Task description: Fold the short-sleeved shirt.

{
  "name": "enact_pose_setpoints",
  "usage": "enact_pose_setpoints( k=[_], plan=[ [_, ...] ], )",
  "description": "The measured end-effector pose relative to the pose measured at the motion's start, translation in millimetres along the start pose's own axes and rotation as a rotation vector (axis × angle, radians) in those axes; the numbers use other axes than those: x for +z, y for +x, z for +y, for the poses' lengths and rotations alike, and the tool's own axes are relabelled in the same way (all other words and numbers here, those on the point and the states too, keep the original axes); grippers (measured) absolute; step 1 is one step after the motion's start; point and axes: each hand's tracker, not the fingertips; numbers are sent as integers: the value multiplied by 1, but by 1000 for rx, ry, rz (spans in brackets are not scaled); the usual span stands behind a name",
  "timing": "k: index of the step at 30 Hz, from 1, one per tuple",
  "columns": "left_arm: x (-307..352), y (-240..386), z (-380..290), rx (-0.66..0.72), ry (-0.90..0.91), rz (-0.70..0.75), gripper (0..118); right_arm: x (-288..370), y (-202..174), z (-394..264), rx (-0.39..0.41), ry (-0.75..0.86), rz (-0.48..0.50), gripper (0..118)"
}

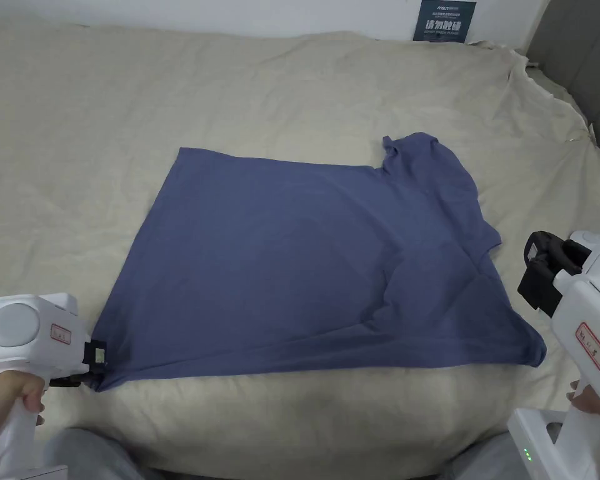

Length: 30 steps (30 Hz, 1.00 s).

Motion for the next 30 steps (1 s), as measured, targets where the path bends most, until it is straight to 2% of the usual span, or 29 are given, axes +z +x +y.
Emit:
enact_pose_setpoints(
  k=[3,7,11,13,14,15,16,17,18,21,25,27,29,30],
  plan=[
    [9,8,-4,-42,23,26,0,2,2,-1,-3,-5,-4,0],
    [37,8,-3,-42,113,-29,0,3,9,2,11,-30,-16,0],
    [65,1,-1,40,232,-79,0,0,26,11,1,-72,-15,0],
    [73,-1,0,74,319,-104,0,-8,37,17,-8,-160,-16,1],
    [77,-1,-1,83,342,-108,0,-14,42,19,11,-219,-12,7],
    [80,0,-1,84,346,-107,0,-21,45,18,29,-270,-35,36],
    [80,2,0,85,363,-108,0,-28,49,17,55,-317,-61,71],
    [82,3,0,90,373,-112,0,-37,53,14,88,-385,-51,99],
    [84,4,1,90,371,-117,0,-47,57,9,109,-436,-59,115],
    [84,8,2,91,379,-128,0,-67,67,-11,95,-507,-70,116],
    [77,9,3,82,367,-110,0,-96,86,-46,-51,-650,-70,116],
    [74,7,3,94,357,-105,0,-106,91,-62,-99,-701,-61,113],
    [71,5,3,102,353,-101,0,-111,89,-73,-105,-727,-67,101],
    [69,4,3,105,350,-100,0,-111,88,-77,-106,-723,-63,80]
  ],
)
